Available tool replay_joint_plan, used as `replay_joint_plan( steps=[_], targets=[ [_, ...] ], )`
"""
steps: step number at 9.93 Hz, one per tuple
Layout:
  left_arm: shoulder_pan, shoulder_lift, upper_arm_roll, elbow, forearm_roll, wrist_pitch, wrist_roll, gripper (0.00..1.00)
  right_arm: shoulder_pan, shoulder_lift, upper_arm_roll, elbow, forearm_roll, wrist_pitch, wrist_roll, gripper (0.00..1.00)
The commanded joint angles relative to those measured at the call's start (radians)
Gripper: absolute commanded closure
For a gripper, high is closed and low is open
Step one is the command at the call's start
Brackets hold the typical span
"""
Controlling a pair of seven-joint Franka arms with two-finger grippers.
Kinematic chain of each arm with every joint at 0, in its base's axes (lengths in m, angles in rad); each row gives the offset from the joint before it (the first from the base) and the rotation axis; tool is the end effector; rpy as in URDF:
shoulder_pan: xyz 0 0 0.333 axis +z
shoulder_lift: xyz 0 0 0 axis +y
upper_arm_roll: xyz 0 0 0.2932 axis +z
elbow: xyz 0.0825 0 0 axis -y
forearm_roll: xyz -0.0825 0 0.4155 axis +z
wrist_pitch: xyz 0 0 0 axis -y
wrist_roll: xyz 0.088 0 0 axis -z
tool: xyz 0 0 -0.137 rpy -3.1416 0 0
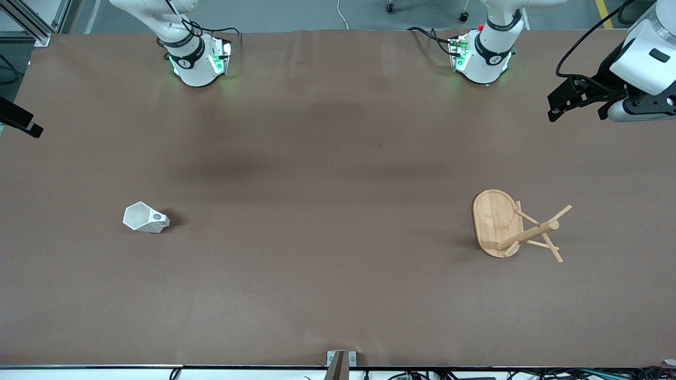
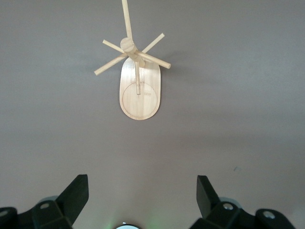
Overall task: Hang cup on rack
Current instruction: 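Reach the right gripper down to the white cup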
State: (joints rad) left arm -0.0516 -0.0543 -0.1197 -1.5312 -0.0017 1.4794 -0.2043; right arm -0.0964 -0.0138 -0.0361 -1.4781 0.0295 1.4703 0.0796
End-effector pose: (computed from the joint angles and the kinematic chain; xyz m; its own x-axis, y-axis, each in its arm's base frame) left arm 0.5523 -0.0975 0.6143 0.9995 0.0330 0.0030 0.0330 -0.9994 -0.0043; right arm 0.5672 -0.0714 0.6171 0.9782 -0.2076 0.0036 -0.2074 -0.9778 -0.0302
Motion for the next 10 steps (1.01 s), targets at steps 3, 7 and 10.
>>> replay_joint_plan(
  steps=[3, 7, 10],
  targets=[
    [-0.001, 0.001, -0.001, -0.043, 0.003, 0.019, -0.010, 0.00, -0.009, -0.011, 0.004, -0.008, 0.004, -0.002, -0.009, 0.00],
    [0.004, 0.004, -0.003, -0.043, 0.003, 0.019, -0.009, 0.00, -0.015, -0.005, 0.002, -0.016, 0.004, -0.004, -0.014, 0.00],
    [0.004, 0.004, -0.001, -0.041, 0.003, 0.038, 0.009, 0.00, -0.017, 0.156, 0.002, -0.033, 0.004, 0.071, -0.052, 0.00]
  ],
)
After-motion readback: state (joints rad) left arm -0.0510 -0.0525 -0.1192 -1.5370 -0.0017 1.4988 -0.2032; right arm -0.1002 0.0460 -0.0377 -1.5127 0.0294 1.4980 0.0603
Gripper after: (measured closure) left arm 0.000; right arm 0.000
